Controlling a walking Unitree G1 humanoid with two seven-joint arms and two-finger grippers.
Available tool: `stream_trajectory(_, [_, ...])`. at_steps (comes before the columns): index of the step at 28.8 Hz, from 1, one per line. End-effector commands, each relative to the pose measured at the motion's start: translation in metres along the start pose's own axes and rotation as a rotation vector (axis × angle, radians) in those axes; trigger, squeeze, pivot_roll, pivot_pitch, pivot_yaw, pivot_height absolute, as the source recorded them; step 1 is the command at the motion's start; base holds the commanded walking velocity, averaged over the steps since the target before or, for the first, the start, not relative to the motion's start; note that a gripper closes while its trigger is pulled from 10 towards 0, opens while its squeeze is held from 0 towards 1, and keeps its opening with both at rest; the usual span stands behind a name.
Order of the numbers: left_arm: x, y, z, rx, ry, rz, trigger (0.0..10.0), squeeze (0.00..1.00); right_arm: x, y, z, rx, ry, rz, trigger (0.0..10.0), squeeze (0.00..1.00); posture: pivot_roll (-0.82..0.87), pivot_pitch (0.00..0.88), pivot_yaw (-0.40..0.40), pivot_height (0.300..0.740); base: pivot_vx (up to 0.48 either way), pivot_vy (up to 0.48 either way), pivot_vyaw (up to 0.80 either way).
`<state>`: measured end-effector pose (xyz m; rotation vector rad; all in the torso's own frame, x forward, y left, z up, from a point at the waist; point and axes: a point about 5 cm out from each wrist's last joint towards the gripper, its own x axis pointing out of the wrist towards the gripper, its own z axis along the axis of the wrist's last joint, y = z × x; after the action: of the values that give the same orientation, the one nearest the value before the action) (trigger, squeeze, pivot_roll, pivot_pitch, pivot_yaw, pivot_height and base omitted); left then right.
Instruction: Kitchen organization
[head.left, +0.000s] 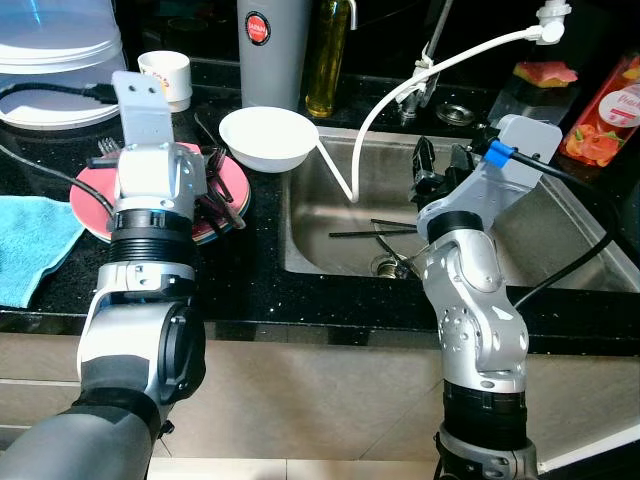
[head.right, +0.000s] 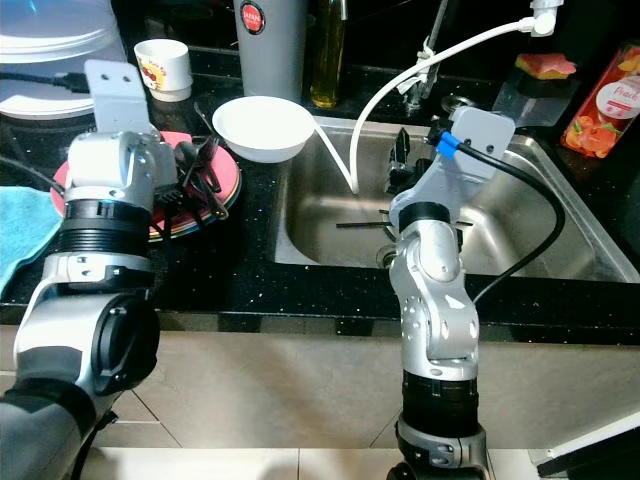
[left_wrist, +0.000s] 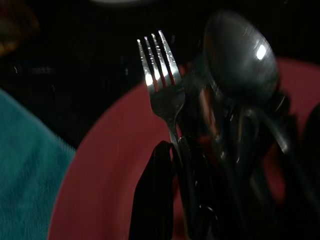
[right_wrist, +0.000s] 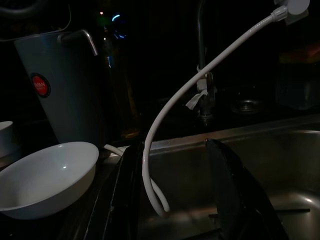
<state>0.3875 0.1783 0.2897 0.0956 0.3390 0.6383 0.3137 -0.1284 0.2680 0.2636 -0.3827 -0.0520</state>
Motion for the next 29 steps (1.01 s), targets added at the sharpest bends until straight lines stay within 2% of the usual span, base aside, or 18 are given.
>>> stream_trajectory(1, [-0.011,-0.004,0.017,-0.018,-0.128,-0.008,10.0,0.0,0.0,-0.001,-0.002,0.003,0.015,-0.003,10.0,0.0,0.16,0.067,-0.082,0.74,0.0,0.0,0.0])
stream_trajectory(4, [-0.014,-0.003,0.023,-0.031,-0.176,-0.008,10.0,0.0,0.0,-0.001,-0.002,0.003,0.016,-0.004,10.0,0.0,0.16,0.067,-0.082,0.74,0.0,0.0,0.0])
stream_trajectory(6, [-0.021,-0.006,0.033,-0.042,-0.267,-0.042,10.0,0.0,0.0,-0.001,-0.002,0.003,0.016,-0.004,10.0,0.0,0.16,0.067,-0.082,0.74,0.0,0.0,0.0])
stream_trajectory(7, [-0.021,-0.006,0.033,-0.042,-0.267,-0.042,10.0,0.0,0.0,-0.001,-0.002,0.003,0.016,-0.004,10.0,0.0,0.16,0.067,-0.082,0.74,0.0,0.0,0.0])
stream_trajectory(8, [-0.031,-0.014,0.039,-0.06,-0.341,-0.139,10.0,0.0,0.0,-0.001,-0.002,0.003,0.015,-0.004,10.0,0.0,0.16,0.067,-0.082,0.74,0.0,0.0,0.0])
stream_trajectory(9, [-0.035,-0.017,0.04,-0.07,-0.362,-0.177,10.0,0.0,0.0,-0.001,-0.002,0.003,0.015,-0.004,10.0,0.0,0.16,0.067,-0.082,0.74,0.0,0.0,0.0])
stream_trajectory(11, [-0.05,-0.029,0.043,-0.157,-0.429,-0.412,10.0,0.0,0.001,-0.001,-0.002,0.002,0.015,-0.003,10.0,0.0,0.16,0.064,-0.081,0.74,0.0,0.0,0.0])
stream_trajectory(13, [-0.05,-0.029,0.043,-0.157,-0.429,-0.412,10.0,0.0,0.001,-0.001,-0.002,0.002,0.015,-0.003,10.0,0.0,0.16,0.064,-0.081,0.74,0.0,0.0,0.0])
stream_trajectory(15, [-0.069,-0.039,0.043,-0.224,-0.486,-0.671,10.0,0.0,0.001,-0.001,-0.003,0.002,0.014,-0.003,10.0,0.0,0.16,0.062,-0.081,0.74,0.0,0.0,0.0])
stream_trajectory(16, [-0.069,-0.039,0.043,-0.224,-0.486,-0.671,10.0,0.0,0.001,-0.001,-0.003,0.002,0.014,-0.003,10.0,0.0,0.16,0.062,-0.081,0.74,0.0,0.0,0.0])
stream_trajectory(21, [-0.086,-0.042,0.049,-0.283,-0.551,-0.833,10.0,0.0,0.001,-0.001,-0.002,0.003,0.011,0.0,10.0,0.0,0.16,0.055,-0.08,0.74,0.0,0.0,0.0])
stream_trajectory(23, [-0.088,-0.043,0.048,-0.284,-0.552,-0.859,10.0,0.0,0.001,-0.001,-0.002,0.003,0.01,0.0,10.0,0.0,0.16,0.053,-0.081,0.74,0.0,0.0,0.0])
stream_trajectory(24, [-0.094,-0.049,0.044,-0.273,-0.532,-0.939,10.0,0.0,0.001,0.0,-0.002,0.002,0.009,0.001,10.0,0.0,0.16,0.053,-0.081,0.74,0.0,0.0,0.0])
stream_trajectory(25, [-0.094,-0.049,0.044,-0.273,-0.532,-0.939,10.0,0.0,0.001,0.0,-0.002,0.002,0.009,0.001,10.0,0.0,0.16,0.053,-0.081,0.74,0.0,0.0,0.0])
stream_trajectory(27, [-0.099,-0.055,0.036,-0.262,-0.475,-1.041,10.0,0.0,0.002,0.0,-0.002,0.002,0.008,0.003,10.0,0.0,0.16,0.053,-0.081,0.74,0.0,0.0,0.0])
stream_trajectory(28, [-0.099,-0.055,0.036,-0.262,-0.475,-1.041,10.0,0.0,0.002,0.0,-0.002,0.002,0.008,0.003,10.0,0.0,0.16,0.053,-0.081,0.74,0.0,0.0,0.0])
stream_trajectory(29, [-0.107,-0.065,0.019,-0.195,-0.392,-1.184,10.0,0.0,0.002,0.0,-0.002,0.002,0.007,0.004,10.0,0.0,0.17,0.043,-0.078,0.74,0.0,0.0,0.0])
